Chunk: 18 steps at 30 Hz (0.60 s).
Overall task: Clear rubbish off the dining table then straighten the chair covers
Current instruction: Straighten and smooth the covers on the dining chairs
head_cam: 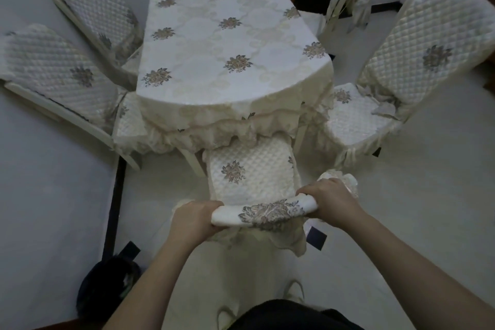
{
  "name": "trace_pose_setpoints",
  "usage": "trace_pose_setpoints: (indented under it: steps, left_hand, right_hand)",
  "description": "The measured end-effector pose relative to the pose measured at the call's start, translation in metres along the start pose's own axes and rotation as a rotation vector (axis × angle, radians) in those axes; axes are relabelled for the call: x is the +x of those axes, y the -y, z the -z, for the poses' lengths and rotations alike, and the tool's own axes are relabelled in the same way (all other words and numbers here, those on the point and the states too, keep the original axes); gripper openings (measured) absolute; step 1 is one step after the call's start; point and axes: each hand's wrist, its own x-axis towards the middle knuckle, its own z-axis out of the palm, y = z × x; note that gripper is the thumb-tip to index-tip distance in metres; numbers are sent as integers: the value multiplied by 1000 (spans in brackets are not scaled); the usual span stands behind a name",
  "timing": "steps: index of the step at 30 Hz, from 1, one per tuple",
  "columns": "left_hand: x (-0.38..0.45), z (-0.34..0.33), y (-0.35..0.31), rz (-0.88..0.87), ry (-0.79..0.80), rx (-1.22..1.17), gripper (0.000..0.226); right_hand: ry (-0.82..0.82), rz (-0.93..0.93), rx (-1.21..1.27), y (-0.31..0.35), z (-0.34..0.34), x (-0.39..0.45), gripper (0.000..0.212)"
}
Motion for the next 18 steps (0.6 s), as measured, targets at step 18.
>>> trace_pose_setpoints:
  steps: [18]
  left_hand:
    - [68,21,0,169,74,-49,35]
  right_hand:
    - [31,14,-25,-31,10,87,41]
